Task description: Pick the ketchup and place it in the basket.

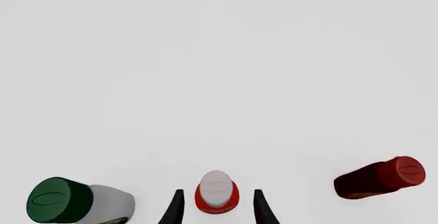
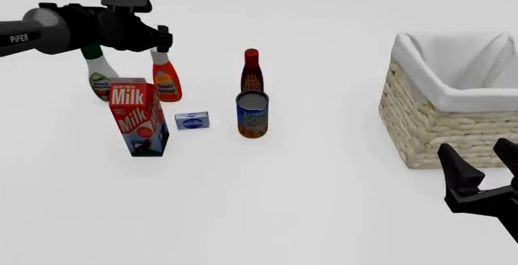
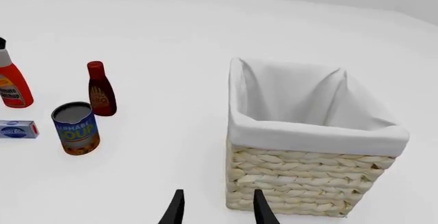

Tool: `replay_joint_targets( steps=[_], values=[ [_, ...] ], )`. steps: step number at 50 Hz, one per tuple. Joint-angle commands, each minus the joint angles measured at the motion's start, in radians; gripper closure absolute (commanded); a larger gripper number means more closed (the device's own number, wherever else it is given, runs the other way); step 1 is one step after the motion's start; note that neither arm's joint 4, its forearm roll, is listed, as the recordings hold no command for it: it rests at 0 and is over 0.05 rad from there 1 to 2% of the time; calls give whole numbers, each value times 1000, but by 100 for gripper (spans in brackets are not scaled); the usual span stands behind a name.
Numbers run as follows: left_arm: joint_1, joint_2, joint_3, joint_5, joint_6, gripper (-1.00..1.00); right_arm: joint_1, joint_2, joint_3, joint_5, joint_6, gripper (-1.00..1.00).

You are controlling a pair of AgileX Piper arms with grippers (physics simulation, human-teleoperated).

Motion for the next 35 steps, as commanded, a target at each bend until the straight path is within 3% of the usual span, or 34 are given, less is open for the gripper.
replay_joint_targets(
  steps=[1, 35],
  values=[
    [-3, 29, -12, -7, -14, -100, 2, 15, 0, -11, 2, -100],
    [1, 93, -46, -16, -24, -100, 3, 44, 0, -34, 6, -100]
  ],
)
